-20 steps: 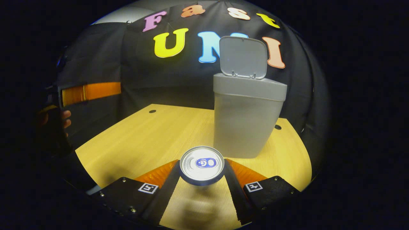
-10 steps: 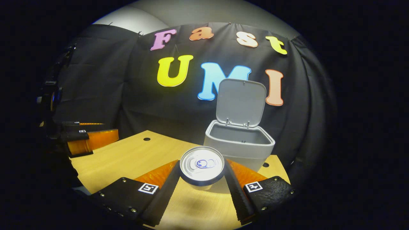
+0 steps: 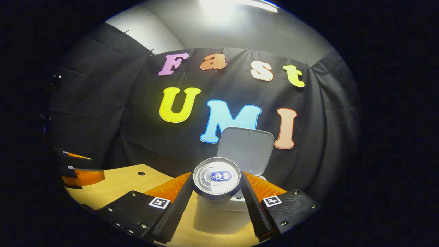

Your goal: Press the lid of the desktop garbage bin to open it, pick up the crumpled paper on the desktop and throw it into the bin, then pick up the pop can on the desktop and drop it into the bin, and finally close the garbage bin lid.

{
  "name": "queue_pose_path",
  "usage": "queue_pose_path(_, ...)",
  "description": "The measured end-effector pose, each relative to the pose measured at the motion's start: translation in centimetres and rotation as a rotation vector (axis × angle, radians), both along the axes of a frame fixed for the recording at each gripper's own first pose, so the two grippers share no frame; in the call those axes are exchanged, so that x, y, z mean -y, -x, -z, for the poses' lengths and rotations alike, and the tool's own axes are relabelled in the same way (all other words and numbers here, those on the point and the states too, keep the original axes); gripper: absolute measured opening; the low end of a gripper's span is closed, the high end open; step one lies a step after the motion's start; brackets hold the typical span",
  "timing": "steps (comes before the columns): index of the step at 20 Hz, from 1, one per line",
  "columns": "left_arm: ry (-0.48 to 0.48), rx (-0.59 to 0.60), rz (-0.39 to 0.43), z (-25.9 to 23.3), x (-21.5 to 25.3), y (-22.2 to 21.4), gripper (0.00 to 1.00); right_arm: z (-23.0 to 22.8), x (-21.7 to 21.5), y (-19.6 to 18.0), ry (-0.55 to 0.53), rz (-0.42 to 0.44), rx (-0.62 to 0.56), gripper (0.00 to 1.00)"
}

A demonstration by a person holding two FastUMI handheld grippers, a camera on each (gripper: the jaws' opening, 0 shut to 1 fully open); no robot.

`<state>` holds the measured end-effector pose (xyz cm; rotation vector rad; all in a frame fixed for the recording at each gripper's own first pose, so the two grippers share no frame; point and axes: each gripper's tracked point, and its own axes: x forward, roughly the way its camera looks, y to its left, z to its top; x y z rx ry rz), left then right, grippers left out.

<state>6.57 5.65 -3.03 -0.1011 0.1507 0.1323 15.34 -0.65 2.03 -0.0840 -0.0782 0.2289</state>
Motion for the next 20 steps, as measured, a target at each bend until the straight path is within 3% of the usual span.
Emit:
queue_pose_path(2, -0.004, 0.005, -0.007, -0.2, -0.2, 0.1, 1.0, -0.4, 0.3, -1.2, -0.003, 0.013, 0.008, 0.83)
queue_pose_path(4, -0.006, 0.01, -0.014, -0.4, -0.3, 0.1, 0.95, -0.2, 0.5, -2.4, -0.003, 0.025, 0.004, 0.83)
queue_pose_path(7, -0.006, 0.013, -0.021, -0.4, -0.6, 0.2, 1.0, 0.6, 0.3, -3.7, 0.015, 0.026, -0.019, 0.83)
queue_pose_path(8, -0.004, 0.014, -0.023, -0.4, -0.7, 0.1, 0.89, 0.8, 0.3, -4.0, 0.021, 0.026, -0.025, 0.83)
queue_pose_path(20, -0.007, 0.01, -0.014, -0.5, -0.3, -0.8, 0.89, 2.5, 0.2, -5.9, -0.006, 0.041, -0.089, 0.85)
